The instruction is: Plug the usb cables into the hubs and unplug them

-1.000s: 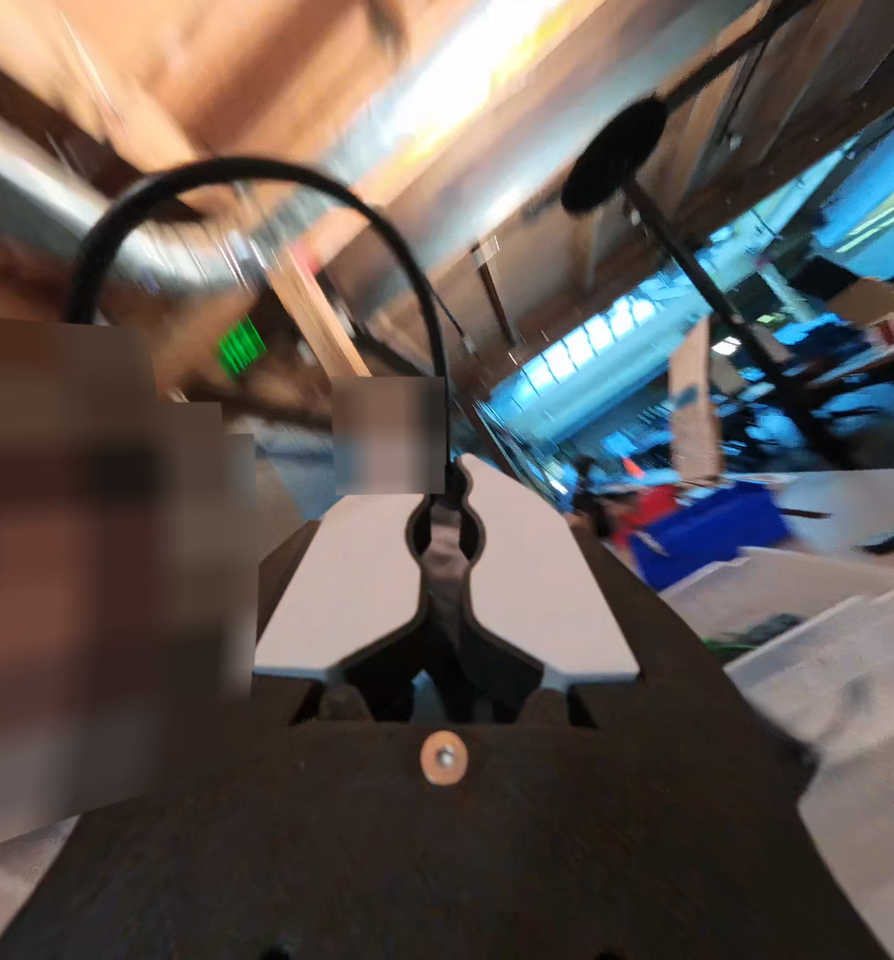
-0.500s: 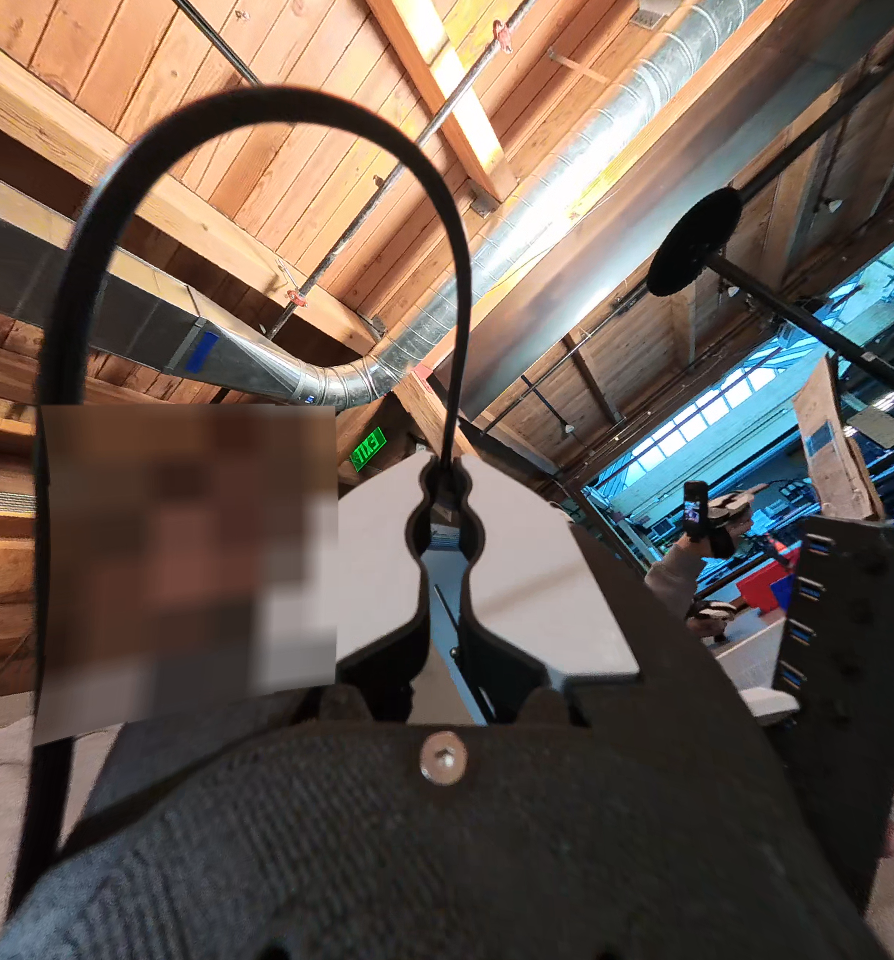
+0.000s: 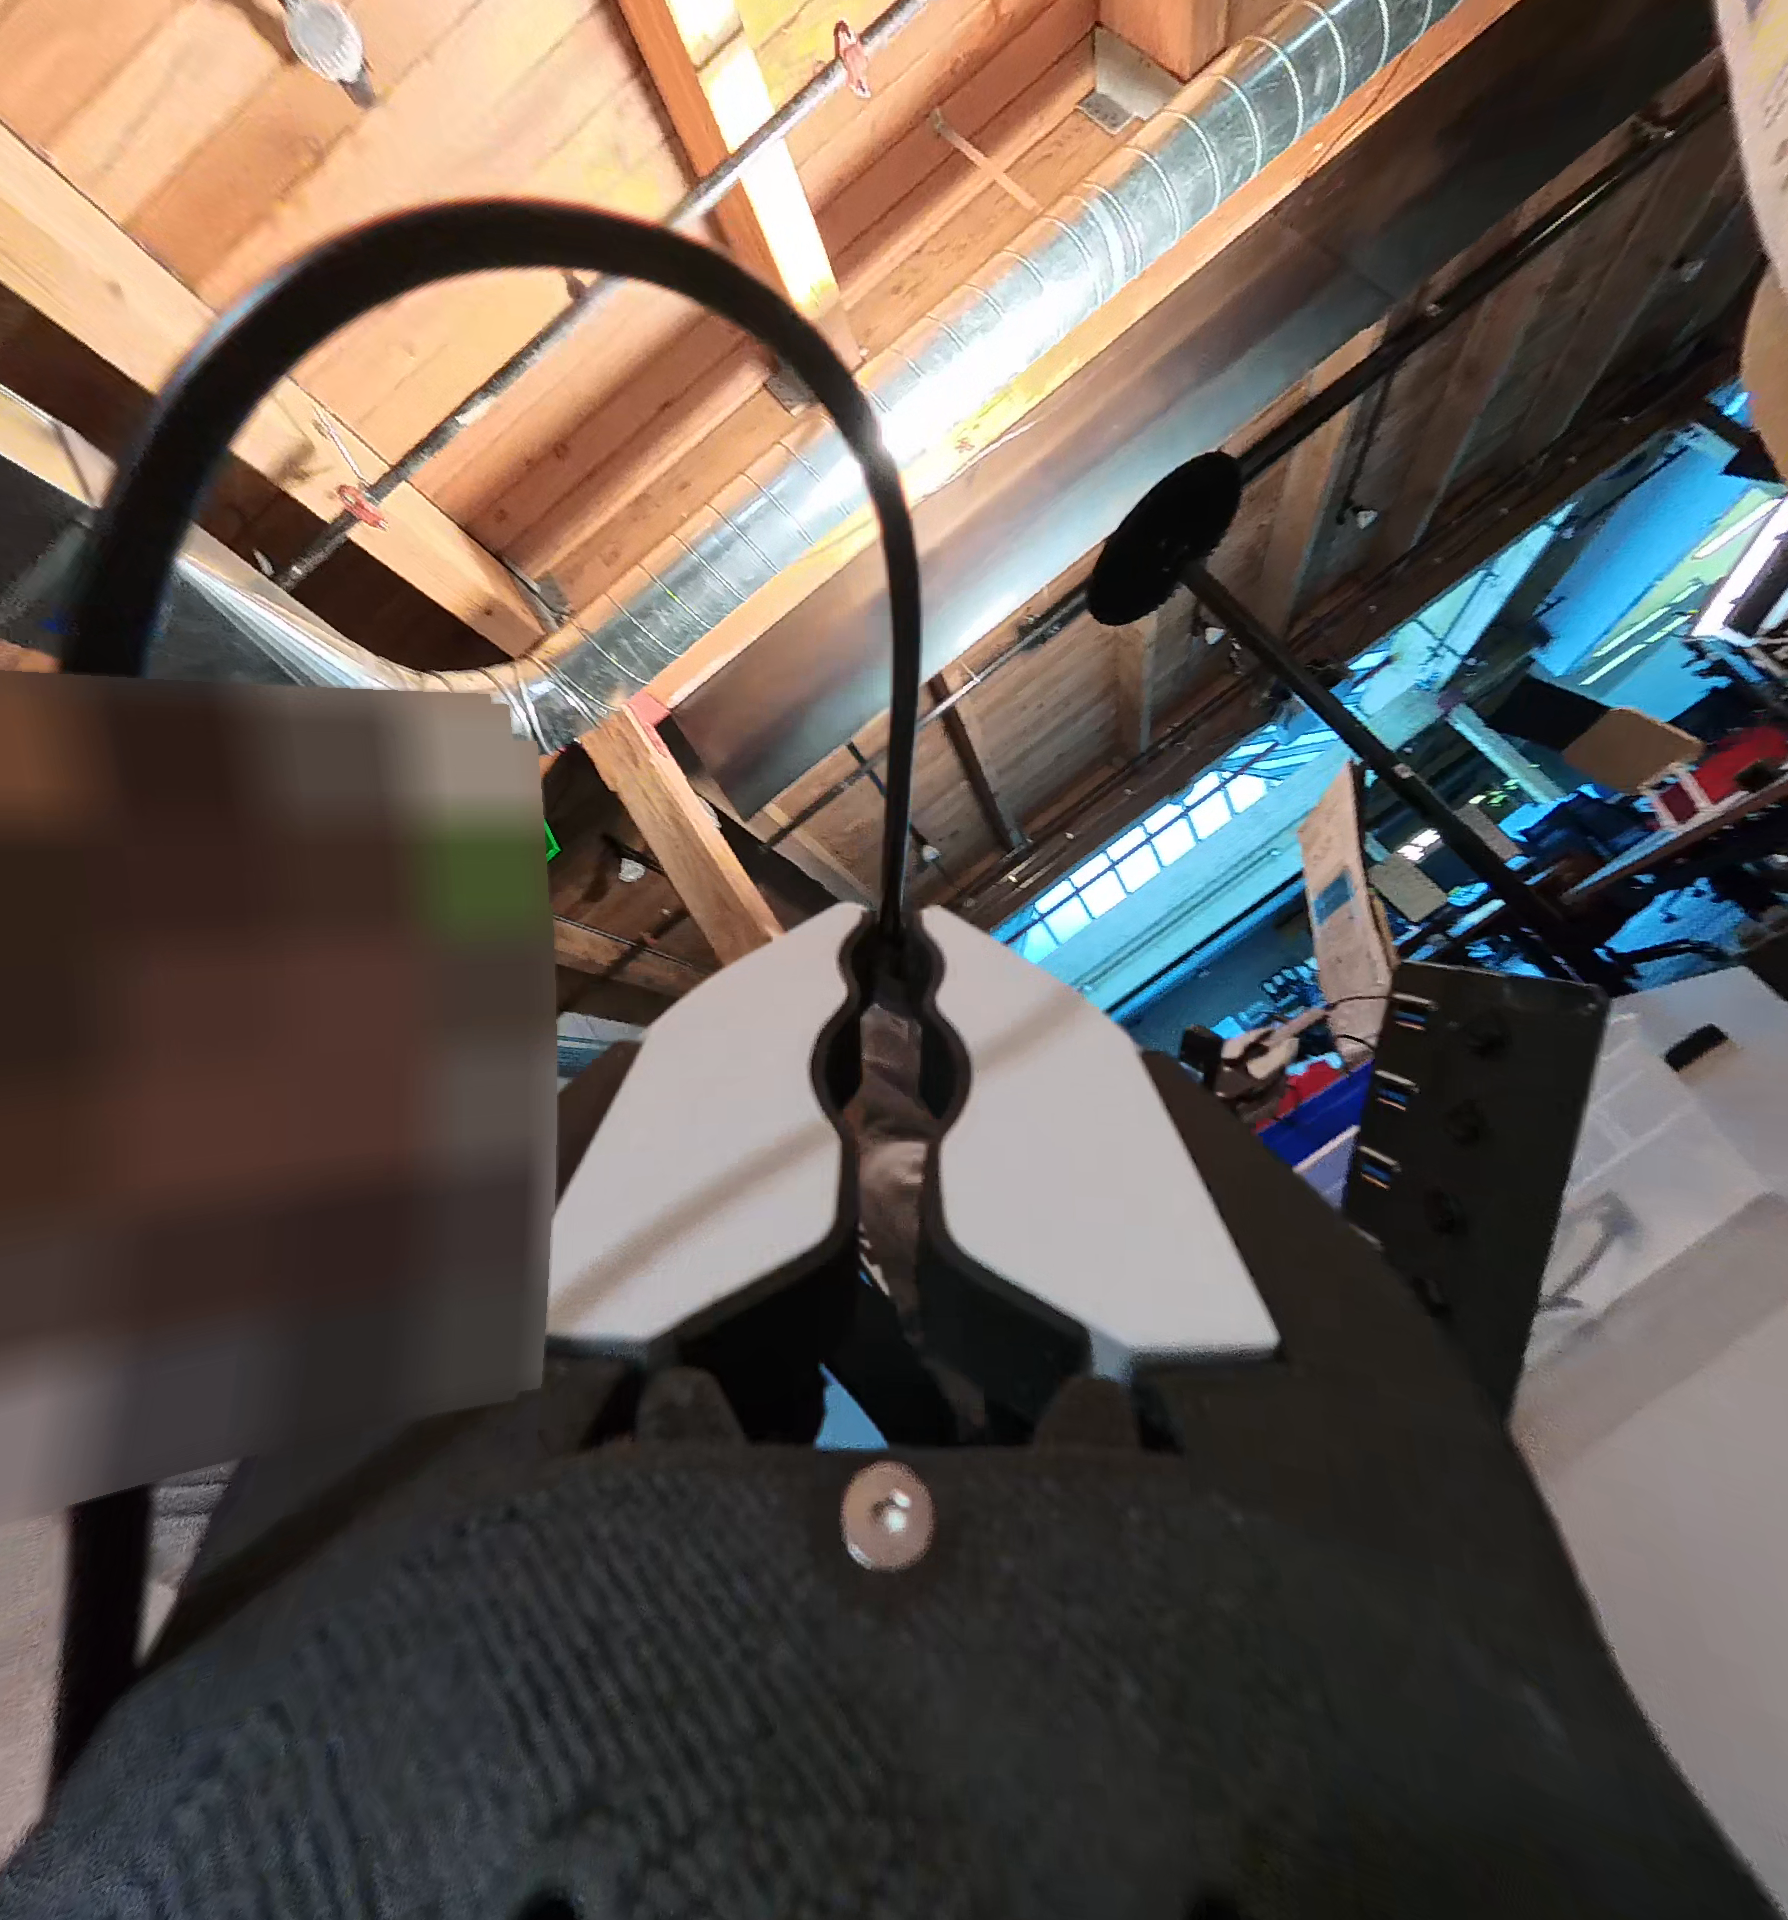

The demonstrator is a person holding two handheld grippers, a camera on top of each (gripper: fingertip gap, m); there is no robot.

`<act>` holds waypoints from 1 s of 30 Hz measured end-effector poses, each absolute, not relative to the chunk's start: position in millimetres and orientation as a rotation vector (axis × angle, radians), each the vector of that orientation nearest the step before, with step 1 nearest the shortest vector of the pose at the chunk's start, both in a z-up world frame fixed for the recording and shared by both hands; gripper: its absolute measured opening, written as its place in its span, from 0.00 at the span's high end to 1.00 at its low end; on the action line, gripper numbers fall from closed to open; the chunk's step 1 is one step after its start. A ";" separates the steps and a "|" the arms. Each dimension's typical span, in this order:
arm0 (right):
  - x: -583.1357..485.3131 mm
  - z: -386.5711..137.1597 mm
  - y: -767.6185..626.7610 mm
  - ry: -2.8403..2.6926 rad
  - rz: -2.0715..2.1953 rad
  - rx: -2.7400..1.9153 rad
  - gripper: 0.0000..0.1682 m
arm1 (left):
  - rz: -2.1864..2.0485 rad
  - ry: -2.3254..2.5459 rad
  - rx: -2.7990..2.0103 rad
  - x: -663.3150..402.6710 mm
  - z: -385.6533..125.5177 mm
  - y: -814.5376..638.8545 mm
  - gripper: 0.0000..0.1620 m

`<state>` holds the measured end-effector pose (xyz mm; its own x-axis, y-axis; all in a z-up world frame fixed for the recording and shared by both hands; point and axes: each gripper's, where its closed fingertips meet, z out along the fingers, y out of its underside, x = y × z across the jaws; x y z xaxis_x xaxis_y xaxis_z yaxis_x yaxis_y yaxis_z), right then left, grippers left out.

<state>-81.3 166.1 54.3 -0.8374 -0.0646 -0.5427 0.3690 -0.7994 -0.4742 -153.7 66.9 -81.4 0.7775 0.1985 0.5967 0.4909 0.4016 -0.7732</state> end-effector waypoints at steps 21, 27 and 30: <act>-155.6 48.2 63.0 2.074 -3.071 1.132 0.97 | -0.207 -0.912 -0.960 -156.4 -88.0 37.0 0.84; -157.4 23.0 50.7 2.216 -2.983 1.127 0.97 | -0.039 -0.797 -1.031 -144.7 -72.6 33.6 0.84; -151.1 26.9 54.1 2.206 -3.039 1.088 0.97 | 0.008 -0.767 -1.052 -139.6 -68.6 32.8 0.84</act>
